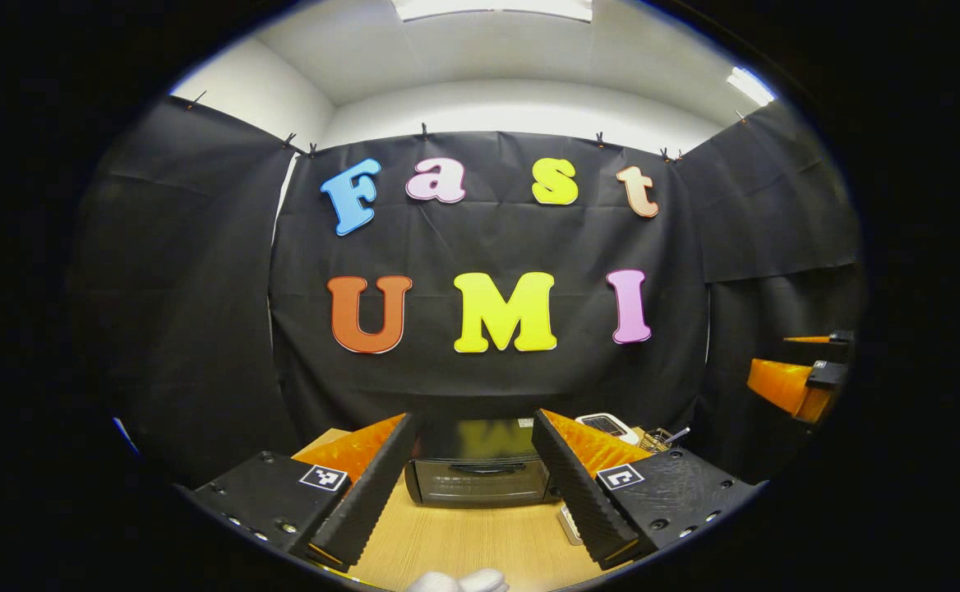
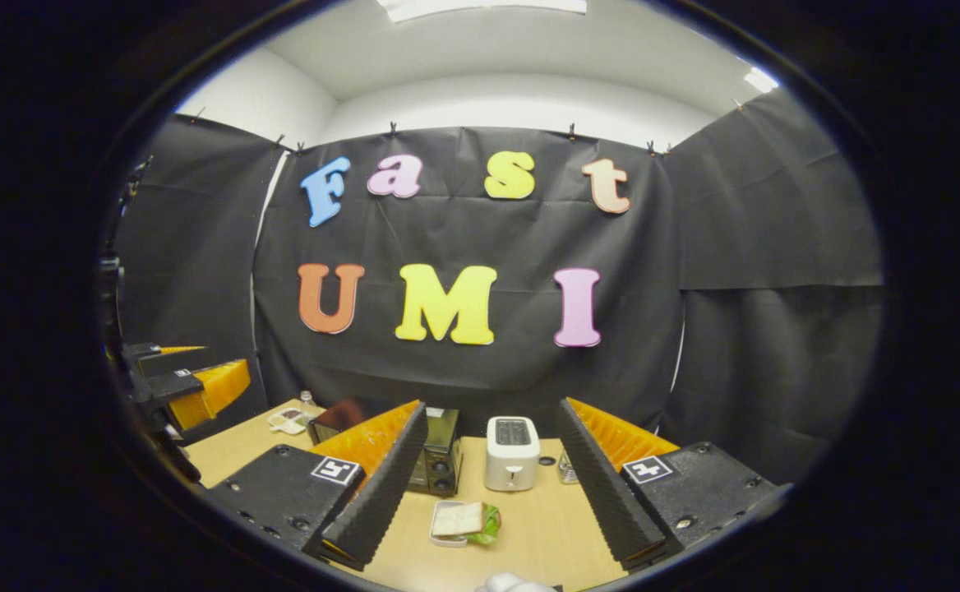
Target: Open the electric oven with the left hand, put the food in, and close the electric oven.
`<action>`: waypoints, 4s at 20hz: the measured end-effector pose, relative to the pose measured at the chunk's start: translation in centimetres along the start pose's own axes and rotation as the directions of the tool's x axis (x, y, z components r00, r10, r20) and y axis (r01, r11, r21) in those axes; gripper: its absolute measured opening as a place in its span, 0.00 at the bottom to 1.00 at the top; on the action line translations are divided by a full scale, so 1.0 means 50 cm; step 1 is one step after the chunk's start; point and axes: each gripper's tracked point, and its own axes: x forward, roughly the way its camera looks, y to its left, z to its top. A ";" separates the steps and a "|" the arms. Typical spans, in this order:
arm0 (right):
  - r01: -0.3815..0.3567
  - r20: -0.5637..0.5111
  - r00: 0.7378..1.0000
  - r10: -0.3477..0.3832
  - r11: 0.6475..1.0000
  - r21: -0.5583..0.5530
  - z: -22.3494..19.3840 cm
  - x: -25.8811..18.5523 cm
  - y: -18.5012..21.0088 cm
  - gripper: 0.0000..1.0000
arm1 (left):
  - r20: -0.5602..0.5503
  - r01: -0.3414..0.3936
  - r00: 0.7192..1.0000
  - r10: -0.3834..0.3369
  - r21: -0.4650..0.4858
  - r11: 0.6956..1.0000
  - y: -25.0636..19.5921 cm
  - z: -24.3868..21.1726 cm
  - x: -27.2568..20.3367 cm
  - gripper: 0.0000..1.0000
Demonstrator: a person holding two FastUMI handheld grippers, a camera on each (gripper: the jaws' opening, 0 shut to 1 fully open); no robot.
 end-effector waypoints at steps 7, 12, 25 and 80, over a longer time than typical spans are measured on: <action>0.062 -0.044 0.997 -0.064 0.997 -0.048 -0.013 0.020 -0.080 1.00 | -0.104 0.025 0.994 -0.030 -0.050 0.998 -0.042 -0.148 0.172 0.95; 0.096 -0.087 0.991 -0.102 0.993 -0.069 -0.042 0.027 -0.118 1.00 | -0.184 -0.003 0.983 0.002 -0.006 1.000 -0.040 -0.272 0.319 0.94; 0.164 -0.188 0.966 -0.175 0.984 -0.073 -0.115 0.034 -0.180 0.99 | -0.371 -0.023 0.928 0.031 0.024 0.999 -0.036 -0.479 0.452 0.90; 0.061 -0.417 0.908 -0.034 0.997 0.052 -0.390 0.024 -0.150 1.00 | -0.702 0.025 0.709 -0.073 -0.078 0.997 -0.060 -0.750 0.090 0.95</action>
